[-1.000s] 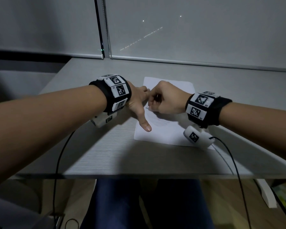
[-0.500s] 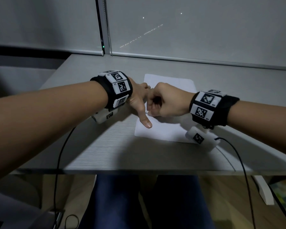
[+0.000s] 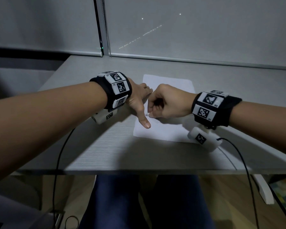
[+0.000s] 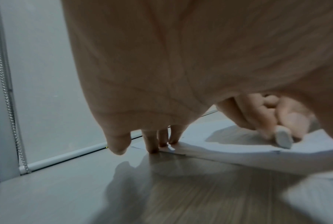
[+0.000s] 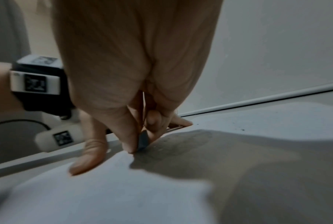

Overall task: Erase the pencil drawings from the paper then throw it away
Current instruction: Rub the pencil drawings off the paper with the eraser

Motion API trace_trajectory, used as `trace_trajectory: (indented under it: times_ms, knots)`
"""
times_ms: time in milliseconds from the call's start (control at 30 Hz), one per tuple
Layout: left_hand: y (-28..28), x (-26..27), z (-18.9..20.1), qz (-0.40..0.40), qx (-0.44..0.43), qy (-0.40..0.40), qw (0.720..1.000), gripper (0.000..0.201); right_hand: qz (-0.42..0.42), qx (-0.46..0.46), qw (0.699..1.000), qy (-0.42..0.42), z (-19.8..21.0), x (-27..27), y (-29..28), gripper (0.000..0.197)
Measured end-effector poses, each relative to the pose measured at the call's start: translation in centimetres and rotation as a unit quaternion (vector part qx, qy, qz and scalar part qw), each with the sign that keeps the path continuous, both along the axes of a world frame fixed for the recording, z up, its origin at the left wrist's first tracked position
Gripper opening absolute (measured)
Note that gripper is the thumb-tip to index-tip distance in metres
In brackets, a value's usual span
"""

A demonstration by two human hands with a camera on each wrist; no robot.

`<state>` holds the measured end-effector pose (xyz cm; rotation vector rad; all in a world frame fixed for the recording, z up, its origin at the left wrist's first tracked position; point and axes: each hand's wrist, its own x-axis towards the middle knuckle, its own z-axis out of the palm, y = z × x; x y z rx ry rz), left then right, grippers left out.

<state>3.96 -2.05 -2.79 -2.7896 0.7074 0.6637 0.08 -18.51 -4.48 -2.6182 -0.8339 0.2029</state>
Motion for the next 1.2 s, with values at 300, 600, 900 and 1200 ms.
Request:
trace_trajectory:
  times_ms: [300, 600, 900, 1200]
  knots:
    - [-0.4, -1.1, 1.2, -0.016, 0.024, 0.003, 1.0, 0.131, -0.107, 0.007, 0.993, -0.056, -0.5, 2.8, -1.1, 0.01]
    - [-0.5, -1.2, 1.3, -0.028, 0.023, 0.004, 0.999, 0.134, -0.069, 0.006, 0.997, -0.03, 0.1, 2.3, -2.0, 0.005]
    - [-0.5, -0.3, 0.8, -0.035, 0.024, 0.018, 0.999, 0.138, -0.067, 0.031, 0.997, -0.01, -0.4, 0.3, -1.8, 0.006]
    - [-0.5, -0.6, 1.0, -0.027, 0.034, 0.016, 0.999, 0.147, -0.151, 0.027, 0.987, -0.047, -0.4, 3.6, -3.1, 0.011]
